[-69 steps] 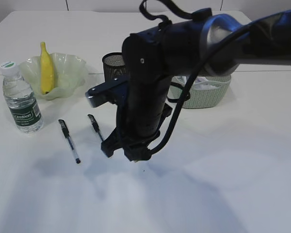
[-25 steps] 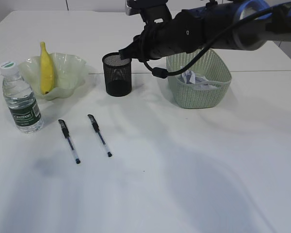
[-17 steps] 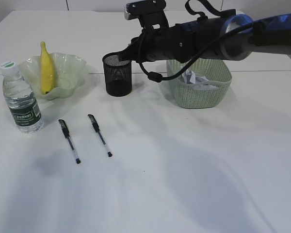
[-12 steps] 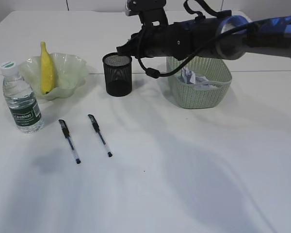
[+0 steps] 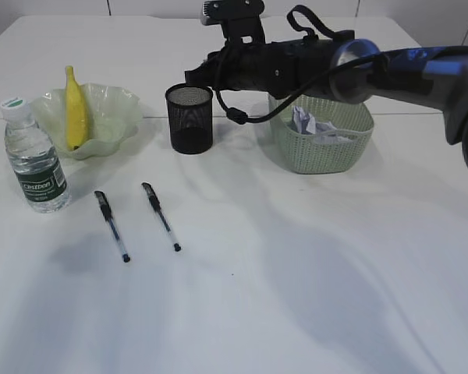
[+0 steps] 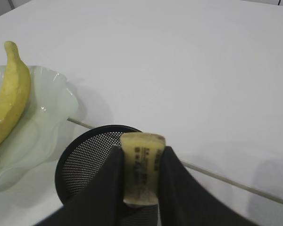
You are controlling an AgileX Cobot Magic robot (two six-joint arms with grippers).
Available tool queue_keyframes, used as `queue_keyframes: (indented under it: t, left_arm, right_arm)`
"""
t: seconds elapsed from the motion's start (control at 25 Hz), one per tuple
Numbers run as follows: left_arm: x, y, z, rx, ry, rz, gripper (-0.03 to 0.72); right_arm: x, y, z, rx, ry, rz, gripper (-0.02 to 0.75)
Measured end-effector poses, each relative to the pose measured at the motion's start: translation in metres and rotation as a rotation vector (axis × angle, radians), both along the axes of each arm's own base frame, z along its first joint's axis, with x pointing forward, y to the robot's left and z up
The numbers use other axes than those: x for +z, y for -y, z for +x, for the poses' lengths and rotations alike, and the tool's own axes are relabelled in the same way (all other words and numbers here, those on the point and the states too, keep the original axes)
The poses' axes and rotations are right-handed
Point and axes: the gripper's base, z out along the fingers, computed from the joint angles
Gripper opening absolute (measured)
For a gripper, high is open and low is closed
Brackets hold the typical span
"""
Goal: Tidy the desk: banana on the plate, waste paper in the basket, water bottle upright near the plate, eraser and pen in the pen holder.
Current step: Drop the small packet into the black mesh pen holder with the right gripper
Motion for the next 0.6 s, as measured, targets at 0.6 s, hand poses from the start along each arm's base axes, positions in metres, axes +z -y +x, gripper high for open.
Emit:
queue_keyframes:
  t: [0.6]
  left_arm:
    - [0.0013,-0.0003,0.0021,0.009,0.026,-0.002,0.445]
  right_arm:
    - [-0.0025,0.0002,0.001,-0.009,-0.043,0.018,0.123]
